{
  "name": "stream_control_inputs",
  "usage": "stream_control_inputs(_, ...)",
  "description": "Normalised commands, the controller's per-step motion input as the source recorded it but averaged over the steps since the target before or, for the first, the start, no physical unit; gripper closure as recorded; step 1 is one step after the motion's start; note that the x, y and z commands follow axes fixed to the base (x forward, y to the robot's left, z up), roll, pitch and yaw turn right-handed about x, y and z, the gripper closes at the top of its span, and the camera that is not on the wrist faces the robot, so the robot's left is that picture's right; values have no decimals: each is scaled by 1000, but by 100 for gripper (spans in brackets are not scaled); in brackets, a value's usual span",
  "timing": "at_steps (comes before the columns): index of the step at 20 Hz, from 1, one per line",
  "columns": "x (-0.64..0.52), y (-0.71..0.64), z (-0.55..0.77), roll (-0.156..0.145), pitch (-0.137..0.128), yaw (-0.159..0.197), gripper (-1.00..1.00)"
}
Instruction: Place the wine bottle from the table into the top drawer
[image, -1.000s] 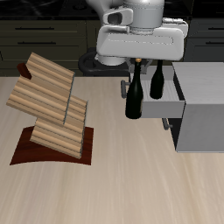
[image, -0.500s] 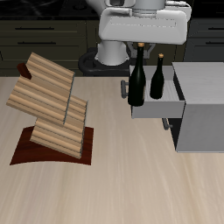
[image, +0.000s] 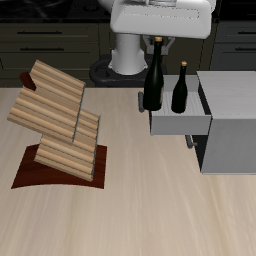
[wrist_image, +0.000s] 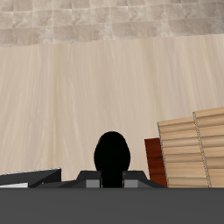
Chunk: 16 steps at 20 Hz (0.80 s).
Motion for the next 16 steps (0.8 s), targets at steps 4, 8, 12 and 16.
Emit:
stream_control_inputs(4, -270, 18, 119, 15, -37, 18, 100)
stream_control_inputs(8, -239, -63, 128, -20, 1, -23, 100)
stream_control_inputs(12, -221, -87, 118, -12, -27, 8, 100)
stream_control_inputs(16, -203, -167, 47, -35, -17, -15, 100)
